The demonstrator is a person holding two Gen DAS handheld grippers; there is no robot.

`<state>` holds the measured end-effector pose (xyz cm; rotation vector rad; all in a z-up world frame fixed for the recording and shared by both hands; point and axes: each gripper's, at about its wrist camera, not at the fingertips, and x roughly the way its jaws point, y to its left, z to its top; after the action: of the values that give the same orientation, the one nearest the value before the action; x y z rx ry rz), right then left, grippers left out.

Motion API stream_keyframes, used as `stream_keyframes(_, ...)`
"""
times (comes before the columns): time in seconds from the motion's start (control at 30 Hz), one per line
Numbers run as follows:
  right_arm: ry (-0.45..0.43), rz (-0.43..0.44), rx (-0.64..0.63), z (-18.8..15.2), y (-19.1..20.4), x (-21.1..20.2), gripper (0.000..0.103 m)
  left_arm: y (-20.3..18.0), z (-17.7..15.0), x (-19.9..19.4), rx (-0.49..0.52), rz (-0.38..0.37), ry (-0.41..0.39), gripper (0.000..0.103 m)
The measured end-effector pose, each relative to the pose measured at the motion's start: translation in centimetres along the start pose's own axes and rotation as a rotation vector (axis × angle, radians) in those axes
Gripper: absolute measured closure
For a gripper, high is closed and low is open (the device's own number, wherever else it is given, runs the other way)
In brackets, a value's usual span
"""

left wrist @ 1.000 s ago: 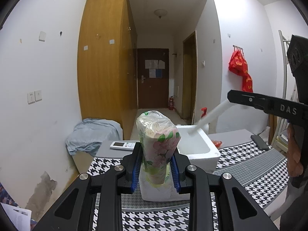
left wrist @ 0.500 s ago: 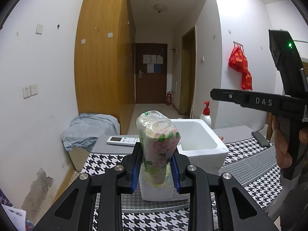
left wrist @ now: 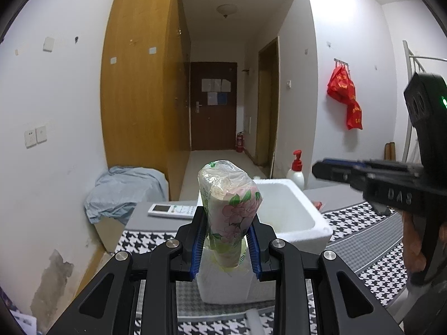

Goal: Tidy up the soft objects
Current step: 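Carry the tissue pack with the left gripper over the foam box, then open the left gripper to drop the tissue pack into the box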

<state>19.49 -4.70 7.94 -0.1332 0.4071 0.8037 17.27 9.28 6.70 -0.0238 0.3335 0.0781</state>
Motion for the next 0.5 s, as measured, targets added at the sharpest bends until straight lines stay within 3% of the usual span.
stream_keyframes(0.33, 0.012, 0.0, 0.01, -0.8, -0.8, -0.2, 0.081, -0.7, 1.5, 3.0, 0.021, -0.022, 0.024, 0.073)
stream_keyframes(0.37, 0.016, 0.001, 0.01, -0.9, -0.9, -0.1, 0.078, -0.7, 1.4, 3.2, 0.021, -0.025, 0.028, 0.073)
stream_keyframes(0.5, 0.009, 0.015, 0.033, -1.2, -1.4, -0.4, 0.042, -0.6, 1.5, 4.4, 0.027, -0.033, 0.047, 0.073)
